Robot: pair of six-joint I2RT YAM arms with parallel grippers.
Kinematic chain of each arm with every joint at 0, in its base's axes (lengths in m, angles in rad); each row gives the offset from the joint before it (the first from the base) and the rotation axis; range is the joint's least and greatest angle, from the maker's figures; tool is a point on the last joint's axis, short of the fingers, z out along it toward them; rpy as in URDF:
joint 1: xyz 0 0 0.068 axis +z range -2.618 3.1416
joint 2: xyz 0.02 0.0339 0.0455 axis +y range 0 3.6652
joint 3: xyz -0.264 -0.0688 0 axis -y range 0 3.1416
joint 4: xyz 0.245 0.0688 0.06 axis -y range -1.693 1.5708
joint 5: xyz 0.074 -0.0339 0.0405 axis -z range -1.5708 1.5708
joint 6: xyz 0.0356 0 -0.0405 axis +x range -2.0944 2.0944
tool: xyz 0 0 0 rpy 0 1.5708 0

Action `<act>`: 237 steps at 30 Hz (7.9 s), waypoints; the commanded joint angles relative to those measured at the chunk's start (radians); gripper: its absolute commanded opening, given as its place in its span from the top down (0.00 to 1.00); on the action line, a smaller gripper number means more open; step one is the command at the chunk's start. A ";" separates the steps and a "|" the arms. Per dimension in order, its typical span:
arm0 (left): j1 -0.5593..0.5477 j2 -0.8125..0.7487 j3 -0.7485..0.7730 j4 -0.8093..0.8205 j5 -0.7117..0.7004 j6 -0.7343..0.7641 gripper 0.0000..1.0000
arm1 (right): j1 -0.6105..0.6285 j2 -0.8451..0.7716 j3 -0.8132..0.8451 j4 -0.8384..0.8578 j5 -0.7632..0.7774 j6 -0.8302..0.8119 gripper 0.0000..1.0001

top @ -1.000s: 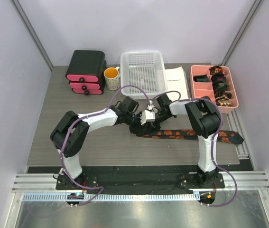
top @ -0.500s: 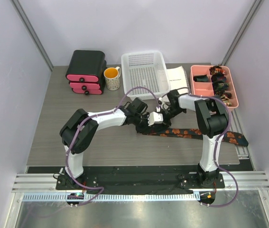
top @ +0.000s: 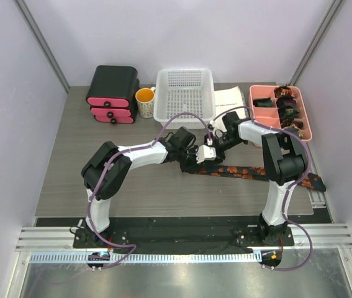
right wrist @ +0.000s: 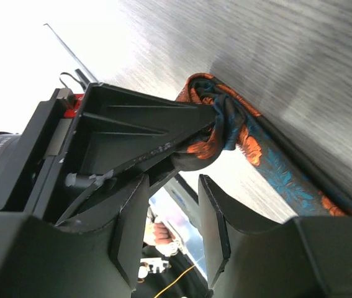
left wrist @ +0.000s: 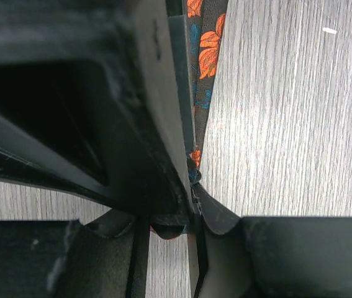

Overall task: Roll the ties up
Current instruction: Roll the tie at the center of the board.

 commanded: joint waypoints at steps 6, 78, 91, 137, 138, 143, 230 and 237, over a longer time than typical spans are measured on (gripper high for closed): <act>-0.011 0.079 -0.048 -0.196 -0.060 0.045 0.75 | 0.017 0.035 -0.024 0.135 0.070 -0.044 0.58; 0.015 0.048 0.099 -0.435 -0.117 0.085 0.85 | -0.060 -0.056 -0.172 0.170 -0.111 -0.029 0.50; 0.015 0.059 0.090 -0.409 -0.103 0.055 0.83 | 0.067 0.036 -0.188 0.491 -0.051 0.205 0.51; 0.109 -0.064 -0.425 0.484 0.199 -0.218 0.56 | 0.015 0.110 -0.225 0.529 -0.017 0.002 0.99; 0.109 -0.059 -0.408 0.462 0.187 -0.225 0.60 | 0.015 0.110 -0.228 0.529 -0.017 0.002 0.99; 0.106 -0.056 -0.376 0.381 0.156 -0.216 0.77 | 0.013 0.068 -0.220 0.506 -0.022 0.019 0.96; -0.046 0.024 -0.040 -0.174 -0.219 -0.005 0.70 | -0.040 -0.028 -0.175 0.290 -0.096 -0.007 0.47; -0.046 0.035 -0.029 -0.179 -0.232 -0.015 0.63 | -0.022 0.025 -0.157 0.287 -0.014 -0.008 0.84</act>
